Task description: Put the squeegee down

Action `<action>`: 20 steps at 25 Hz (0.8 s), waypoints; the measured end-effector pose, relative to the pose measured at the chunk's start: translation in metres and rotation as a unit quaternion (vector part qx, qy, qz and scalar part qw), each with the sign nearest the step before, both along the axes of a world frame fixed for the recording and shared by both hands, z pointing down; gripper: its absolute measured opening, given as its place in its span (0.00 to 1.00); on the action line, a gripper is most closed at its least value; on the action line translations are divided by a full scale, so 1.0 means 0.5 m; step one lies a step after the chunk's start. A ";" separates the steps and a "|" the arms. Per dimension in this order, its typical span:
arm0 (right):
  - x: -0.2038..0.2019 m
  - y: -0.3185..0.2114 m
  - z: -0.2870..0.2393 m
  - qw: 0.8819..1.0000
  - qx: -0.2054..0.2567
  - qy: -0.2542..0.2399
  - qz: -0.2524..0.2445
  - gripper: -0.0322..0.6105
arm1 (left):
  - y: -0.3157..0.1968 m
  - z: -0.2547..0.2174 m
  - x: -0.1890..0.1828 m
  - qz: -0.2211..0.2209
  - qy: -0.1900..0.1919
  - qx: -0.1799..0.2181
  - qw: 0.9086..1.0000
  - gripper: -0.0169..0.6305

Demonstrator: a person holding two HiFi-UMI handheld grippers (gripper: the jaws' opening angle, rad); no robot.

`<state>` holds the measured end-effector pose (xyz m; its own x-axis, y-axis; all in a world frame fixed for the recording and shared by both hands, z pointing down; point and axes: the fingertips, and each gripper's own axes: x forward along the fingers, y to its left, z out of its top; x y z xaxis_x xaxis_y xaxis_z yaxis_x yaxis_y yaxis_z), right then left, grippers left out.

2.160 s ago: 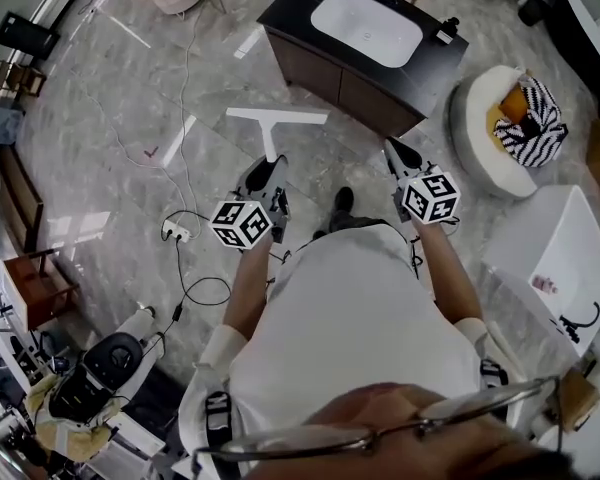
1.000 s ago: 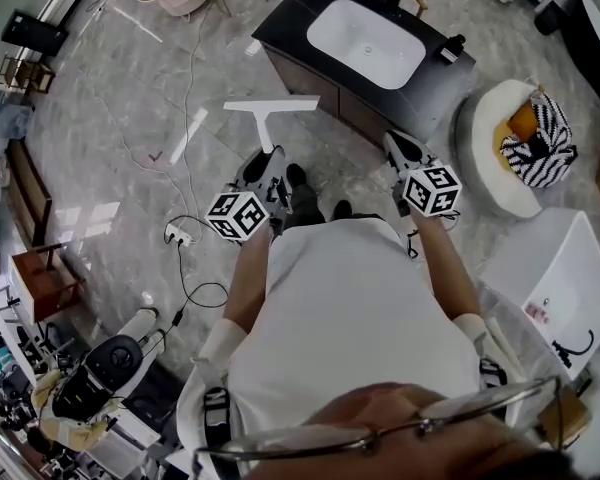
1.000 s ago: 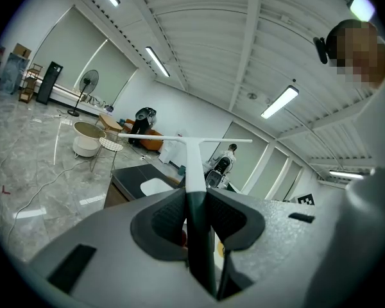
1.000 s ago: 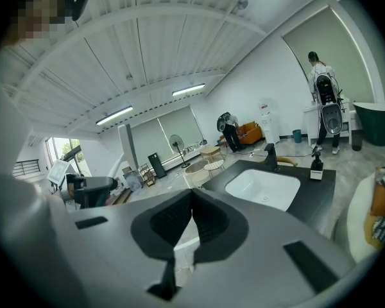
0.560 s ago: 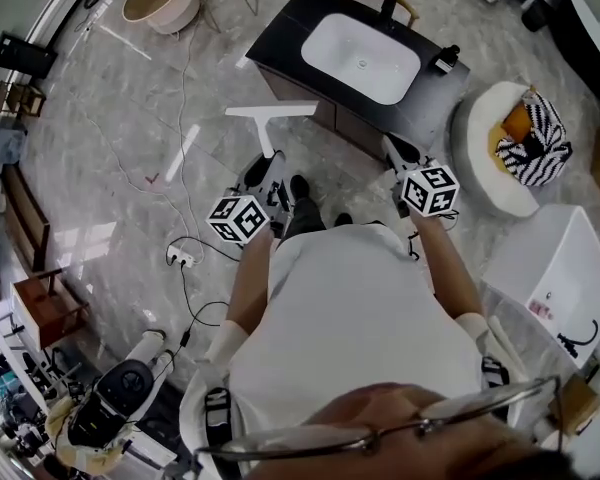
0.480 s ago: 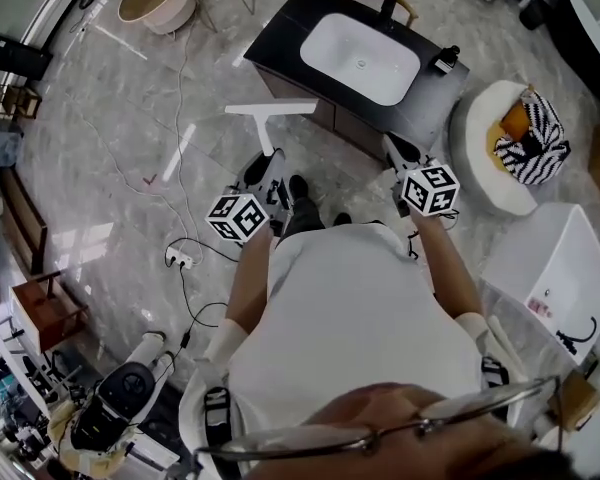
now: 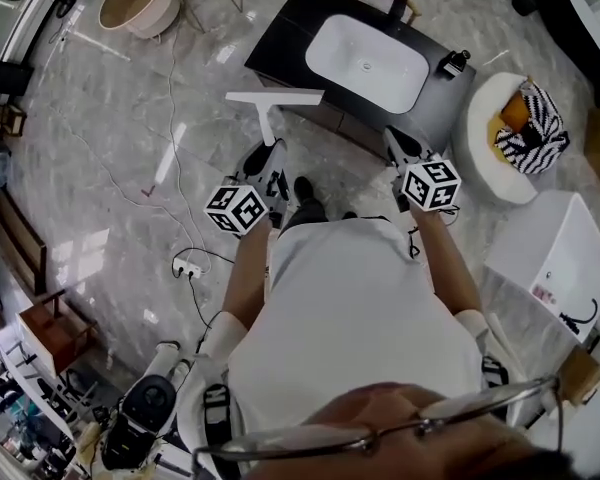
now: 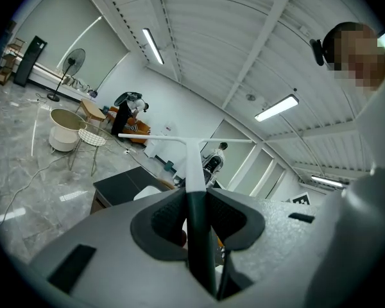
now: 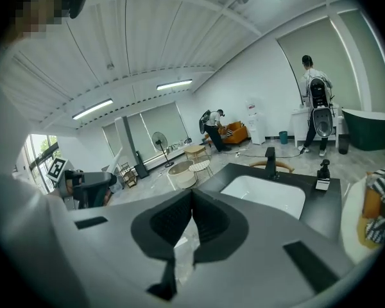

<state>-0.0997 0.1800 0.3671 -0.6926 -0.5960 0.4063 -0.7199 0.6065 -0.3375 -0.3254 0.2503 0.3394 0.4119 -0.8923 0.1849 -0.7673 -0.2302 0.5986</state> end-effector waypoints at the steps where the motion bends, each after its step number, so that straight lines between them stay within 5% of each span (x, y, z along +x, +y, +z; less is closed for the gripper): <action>1: -0.012 -0.006 0.003 1.000 -0.002 0.002 0.004 0.06 | -0.010 0.002 -0.012 0.004 0.000 -0.001 1.000 0.17; 20: -0.182 -0.106 0.010 0.999 0.000 0.024 0.044 0.06 | -0.143 0.022 -0.217 0.048 -0.012 -0.002 0.999 0.17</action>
<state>-0.1905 0.1270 0.3719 -0.6179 -0.6530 0.4379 -0.7853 0.5404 -0.3021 -0.4338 0.1788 0.3506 0.4911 -0.8482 0.1986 -0.7558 -0.3016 0.5812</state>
